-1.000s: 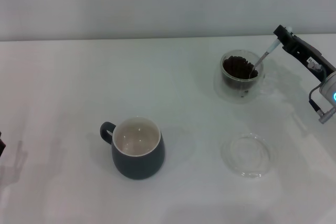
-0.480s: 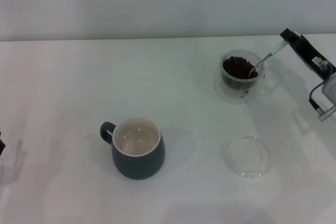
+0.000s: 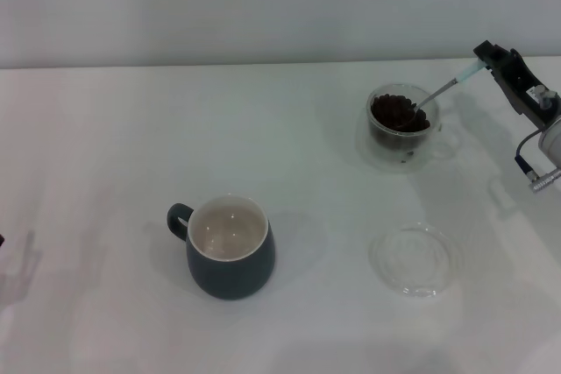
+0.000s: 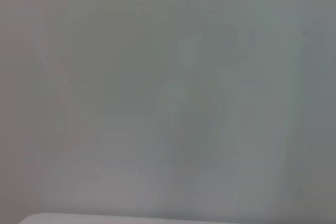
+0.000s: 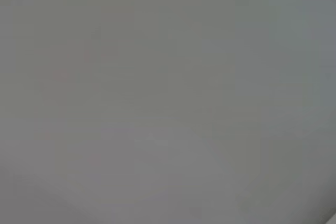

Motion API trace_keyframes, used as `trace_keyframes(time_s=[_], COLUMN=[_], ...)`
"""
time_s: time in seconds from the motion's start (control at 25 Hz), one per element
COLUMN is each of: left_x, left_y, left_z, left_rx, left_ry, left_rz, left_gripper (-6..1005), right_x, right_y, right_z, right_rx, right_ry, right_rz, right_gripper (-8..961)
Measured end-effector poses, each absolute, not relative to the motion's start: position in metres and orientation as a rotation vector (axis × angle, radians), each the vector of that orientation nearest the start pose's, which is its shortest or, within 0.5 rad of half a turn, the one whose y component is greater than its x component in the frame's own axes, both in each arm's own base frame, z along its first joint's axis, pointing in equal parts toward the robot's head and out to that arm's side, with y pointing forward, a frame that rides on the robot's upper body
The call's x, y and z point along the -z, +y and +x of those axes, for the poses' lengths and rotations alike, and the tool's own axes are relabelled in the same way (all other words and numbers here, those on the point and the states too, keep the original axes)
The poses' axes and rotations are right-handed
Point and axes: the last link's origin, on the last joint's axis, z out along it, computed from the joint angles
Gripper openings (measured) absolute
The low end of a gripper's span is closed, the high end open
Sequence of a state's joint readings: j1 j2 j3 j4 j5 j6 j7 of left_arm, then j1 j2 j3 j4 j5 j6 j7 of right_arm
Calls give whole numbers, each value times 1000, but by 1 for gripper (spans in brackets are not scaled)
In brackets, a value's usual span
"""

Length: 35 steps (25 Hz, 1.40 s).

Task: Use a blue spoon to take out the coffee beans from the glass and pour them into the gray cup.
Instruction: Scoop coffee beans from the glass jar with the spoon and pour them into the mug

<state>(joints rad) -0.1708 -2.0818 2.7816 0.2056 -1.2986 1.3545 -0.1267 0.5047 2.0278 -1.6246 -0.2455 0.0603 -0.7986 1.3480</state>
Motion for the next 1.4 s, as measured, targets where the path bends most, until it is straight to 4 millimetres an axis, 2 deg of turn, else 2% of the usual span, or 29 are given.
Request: trace_keyframes(time_s=[0.64,1.16,1.4], left_x=[21,22,22], left_y=[225,224,226], left_z=[-377,-379,-379], left_rx=[639,623,625], left_ry=[-651,-659,-658], left_rz=[-1504,-1507,-1507], left_gripper=[864,863,863], right_x=[-4,-7,-13], right_y=[380,380,374], right_z=[335,335,334], right_rx=[-1312,-1333,-1423], right_ry=[1618,1606,1606], right_rz=[-1197,-1200,-1181], right_gripper=[148,148,149])
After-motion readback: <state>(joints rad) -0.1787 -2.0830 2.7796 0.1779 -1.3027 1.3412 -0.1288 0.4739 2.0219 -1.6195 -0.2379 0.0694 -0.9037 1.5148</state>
